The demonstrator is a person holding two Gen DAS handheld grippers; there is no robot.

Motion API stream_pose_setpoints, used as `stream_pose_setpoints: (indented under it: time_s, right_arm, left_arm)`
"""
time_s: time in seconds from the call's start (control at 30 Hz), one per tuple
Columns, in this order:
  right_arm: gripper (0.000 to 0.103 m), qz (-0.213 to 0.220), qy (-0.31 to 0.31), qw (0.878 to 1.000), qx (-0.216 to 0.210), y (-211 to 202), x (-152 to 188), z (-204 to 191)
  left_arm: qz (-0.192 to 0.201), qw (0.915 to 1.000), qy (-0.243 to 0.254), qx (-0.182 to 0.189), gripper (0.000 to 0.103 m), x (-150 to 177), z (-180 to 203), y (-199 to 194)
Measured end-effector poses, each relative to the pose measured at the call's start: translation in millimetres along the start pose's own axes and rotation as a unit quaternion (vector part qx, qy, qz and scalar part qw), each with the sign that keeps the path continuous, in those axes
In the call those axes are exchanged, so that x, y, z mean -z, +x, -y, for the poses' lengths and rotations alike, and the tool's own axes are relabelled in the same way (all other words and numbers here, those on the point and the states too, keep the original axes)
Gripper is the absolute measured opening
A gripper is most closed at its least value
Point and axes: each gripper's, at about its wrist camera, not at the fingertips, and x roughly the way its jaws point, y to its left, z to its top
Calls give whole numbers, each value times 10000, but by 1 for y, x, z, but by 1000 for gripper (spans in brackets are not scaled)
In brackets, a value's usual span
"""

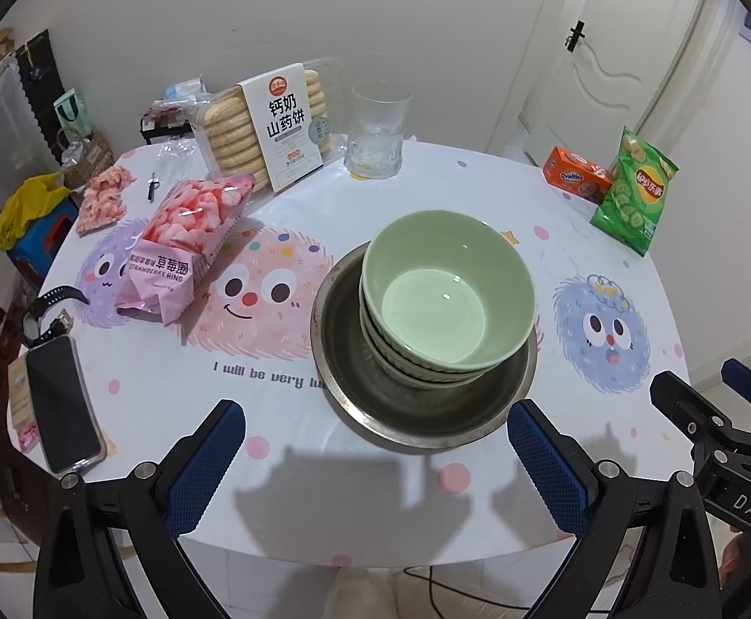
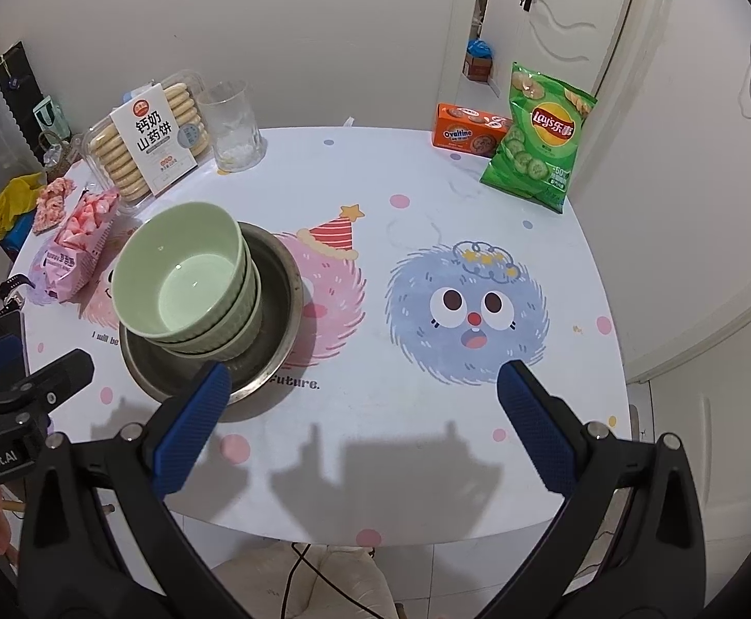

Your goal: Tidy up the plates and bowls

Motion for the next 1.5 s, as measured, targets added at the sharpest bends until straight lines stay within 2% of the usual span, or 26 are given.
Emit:
stream_pose_setpoints:
  time_s: [1.5]
  right_arm:
    - [103,-31,-2,10000,14,2,-2,0]
  left_arm:
    - [-46,10000,73,29,103,-6,2,8]
